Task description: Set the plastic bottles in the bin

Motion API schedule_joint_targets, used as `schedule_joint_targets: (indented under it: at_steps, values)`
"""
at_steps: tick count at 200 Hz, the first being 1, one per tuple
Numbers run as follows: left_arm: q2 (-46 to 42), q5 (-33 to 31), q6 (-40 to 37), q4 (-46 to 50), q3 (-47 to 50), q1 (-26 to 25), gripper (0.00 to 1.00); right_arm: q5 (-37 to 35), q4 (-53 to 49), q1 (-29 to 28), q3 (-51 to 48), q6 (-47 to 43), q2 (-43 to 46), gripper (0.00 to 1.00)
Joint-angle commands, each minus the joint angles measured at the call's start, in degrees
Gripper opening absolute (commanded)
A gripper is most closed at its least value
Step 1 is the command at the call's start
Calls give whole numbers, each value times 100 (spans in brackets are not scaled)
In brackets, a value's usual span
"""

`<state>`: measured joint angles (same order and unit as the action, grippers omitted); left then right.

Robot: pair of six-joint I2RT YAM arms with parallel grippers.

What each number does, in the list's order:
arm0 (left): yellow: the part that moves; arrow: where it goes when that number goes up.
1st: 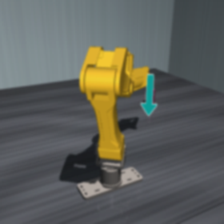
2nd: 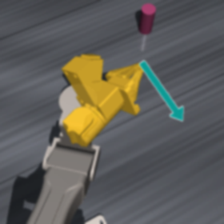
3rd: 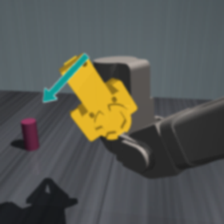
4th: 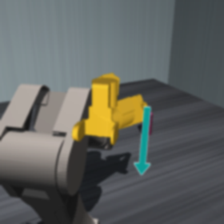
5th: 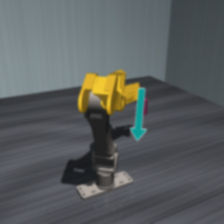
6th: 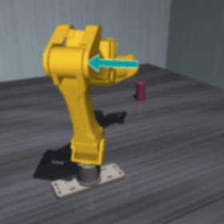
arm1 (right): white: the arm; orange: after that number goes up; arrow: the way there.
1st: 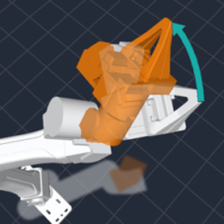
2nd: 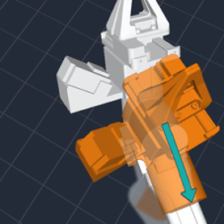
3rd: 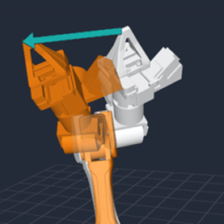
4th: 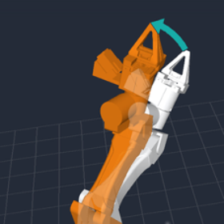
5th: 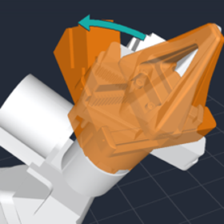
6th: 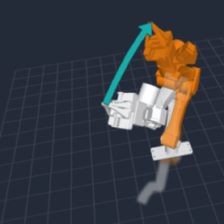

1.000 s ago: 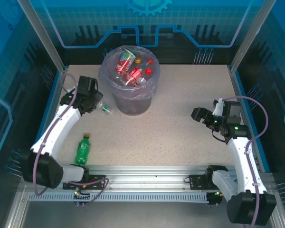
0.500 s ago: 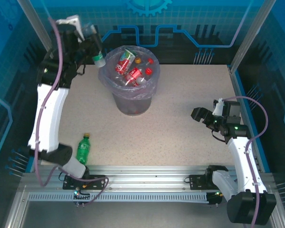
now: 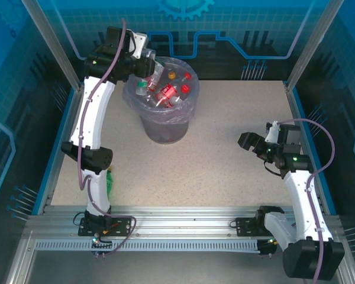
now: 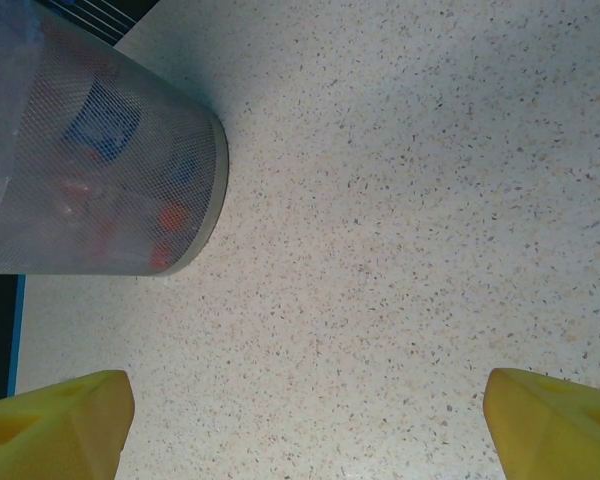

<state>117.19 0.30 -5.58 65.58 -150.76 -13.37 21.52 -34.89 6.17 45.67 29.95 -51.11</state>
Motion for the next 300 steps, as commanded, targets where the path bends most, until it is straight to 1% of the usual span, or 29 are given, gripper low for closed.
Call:
schedule_joint_targets:
  at_steps: [1, 16, 32, 44, 56, 87, 113, 146, 164, 192, 207, 218, 234, 243, 258, 269, 287, 300]
  values:
    - [19, 279, -205, 288, 198, -35, 16, 76, -17, 69, 97, 7, 63, 91]
    - [-137, 460, -267, 160, 619, -98, 17, 84, 7, 64, 44, 20, 83, 91]
    - [-400, 599, -460, -208, 1234, -258, 17, 106, 41, 66, -10, 46, 84, 91]
    - [-494, 765, -536, -382, 1494, -361, 18, 130, 69, 66, -32, 76, 84, 91]
    - [-434, 806, -582, -344, 1509, -441, 18, 147, 79, 64, -37, 77, 76, 91]
    - [45, 1025, -515, 171, 1077, -482, 18, 98, 17, 57, -19, 42, 110, 91]
    - [297, 872, -438, 345, 987, -491, 22, 96, 5, 59, -21, 39, 119, 91]
    - [427, 307, -310, 448, 966, -474, 27, 124, 53, 59, -49, 59, 102, 91]
    - [488, -22, -213, 566, 892, -464, 35, 151, 88, 59, -72, 70, 84, 91]
    - [498, 68, -132, 578, 889, -474, 52, 201, 201, 41, -109, 122, 32, 91]
    - [419, 255, -101, 502, 862, -473, 68, 209, 242, 24, -105, 133, 6, 91]
    - [320, 450, -92, 407, 797, -470, 81, 196, 270, 11, -94, 135, -8, 91]
    - [218, 665, -78, 351, 555, -474, 93, 212, 314, 6, -76, 142, -68, 91]
    - [177, 712, -53, 341, 359, -465, 99, 229, 347, -5, -63, 151, -104, 91]
    - [85, 787, -55, 314, 79, -465, 99, 238, 420, -23, -74, 169, -157, 91]
    - [-102, 815, -82, 176, 44, -465, 99, 243, 479, -43, -75, 186, -196, 91]
    - [-626, 837, -37, -253, 331, -426, 99, 256, 546, -37, -78, 180, -264, 91]
    - [-1065, 814, 154, -520, 697, -325, 99, 261, 579, -45, -85, 162, -322, 91]
